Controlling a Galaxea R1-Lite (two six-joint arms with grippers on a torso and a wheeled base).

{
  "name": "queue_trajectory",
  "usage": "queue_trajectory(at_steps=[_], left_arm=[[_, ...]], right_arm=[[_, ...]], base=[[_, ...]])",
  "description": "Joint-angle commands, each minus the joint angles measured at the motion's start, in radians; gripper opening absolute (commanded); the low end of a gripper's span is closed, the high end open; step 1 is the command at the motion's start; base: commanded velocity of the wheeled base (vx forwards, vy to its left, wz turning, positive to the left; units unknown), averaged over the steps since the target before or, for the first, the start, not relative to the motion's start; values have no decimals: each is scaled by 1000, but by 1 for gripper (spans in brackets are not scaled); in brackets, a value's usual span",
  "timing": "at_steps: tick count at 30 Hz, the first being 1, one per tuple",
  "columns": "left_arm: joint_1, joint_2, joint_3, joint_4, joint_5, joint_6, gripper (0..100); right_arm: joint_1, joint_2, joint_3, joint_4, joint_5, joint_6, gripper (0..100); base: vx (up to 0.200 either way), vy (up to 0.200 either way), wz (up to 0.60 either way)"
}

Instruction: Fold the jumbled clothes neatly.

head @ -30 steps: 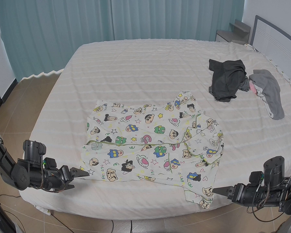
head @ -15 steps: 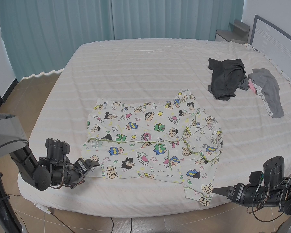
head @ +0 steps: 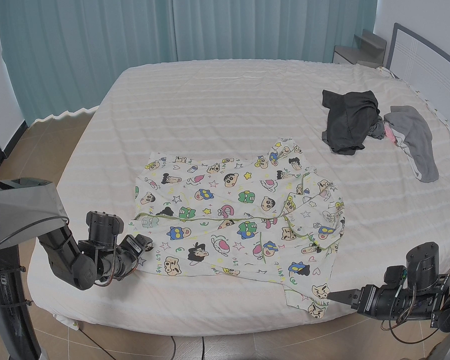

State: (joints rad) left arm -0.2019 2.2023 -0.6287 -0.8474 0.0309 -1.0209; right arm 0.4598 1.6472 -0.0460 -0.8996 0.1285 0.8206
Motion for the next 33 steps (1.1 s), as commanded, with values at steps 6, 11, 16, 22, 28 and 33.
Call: queue_trajectory(at_steps=[6,11,16,22,28,33], left_arm=[[-36,48,-17,-7,61,1,0],[-34,43,-11,-21,107,1,0],[-36,40,24,-130,127,5,0],[-42,34,101,-269,127,10,0],[-42,27,110,-292,127,16,0],[-40,27,110,-292,127,16,0]], right_arm=[[8,23,5,-1,-1,-6,100],[8,121,3,-2,-6,-97,100],[13,304,-17,-71,-64,-250,100],[48,542,-22,-302,-184,-313,100],[40,606,-58,-374,-188,-360,100],[25,622,-95,-363,-188,-414,100]], base=[[0,0,0],[0,0,0],[0,0,0],[0,0,0],[0,0,0],[0,0,0]])
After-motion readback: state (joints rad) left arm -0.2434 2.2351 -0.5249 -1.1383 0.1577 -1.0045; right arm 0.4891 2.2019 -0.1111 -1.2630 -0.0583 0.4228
